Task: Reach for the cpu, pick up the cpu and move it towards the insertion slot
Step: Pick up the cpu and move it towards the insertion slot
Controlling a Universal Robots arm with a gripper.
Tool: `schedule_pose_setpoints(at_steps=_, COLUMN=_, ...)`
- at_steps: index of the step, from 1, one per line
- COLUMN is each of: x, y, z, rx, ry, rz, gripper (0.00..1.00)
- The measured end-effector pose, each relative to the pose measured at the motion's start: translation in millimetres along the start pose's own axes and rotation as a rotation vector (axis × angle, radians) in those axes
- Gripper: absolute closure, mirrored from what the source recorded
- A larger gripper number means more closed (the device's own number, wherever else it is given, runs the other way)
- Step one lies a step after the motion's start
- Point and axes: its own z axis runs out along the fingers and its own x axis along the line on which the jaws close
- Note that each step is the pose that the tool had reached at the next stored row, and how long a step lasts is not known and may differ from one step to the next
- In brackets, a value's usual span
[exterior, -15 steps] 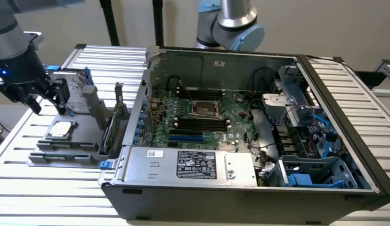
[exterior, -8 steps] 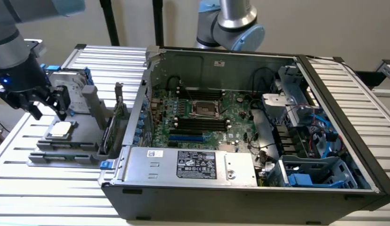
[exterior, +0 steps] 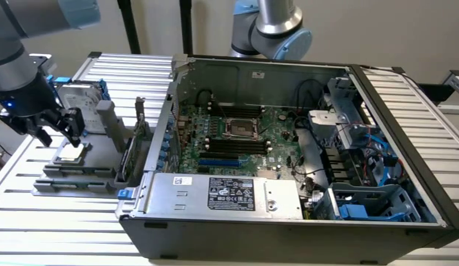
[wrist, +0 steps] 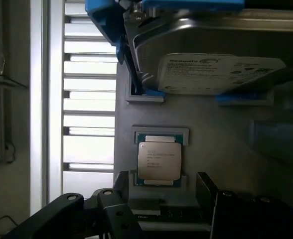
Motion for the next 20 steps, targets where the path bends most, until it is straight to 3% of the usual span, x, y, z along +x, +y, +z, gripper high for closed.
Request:
schedule_pose_setpoints(at_steps=11, x=0.0, y=-0.9, z=19.8, rx=-0.0093, ry=-0.0008, rz=0.015, gripper=0.35)
schedule_pose_setpoints(at_steps=20, x=-0.1, y=5.2, z=27.6, rx=-0.011, ry=-0.0013, rz=0.022, gripper=0.35)
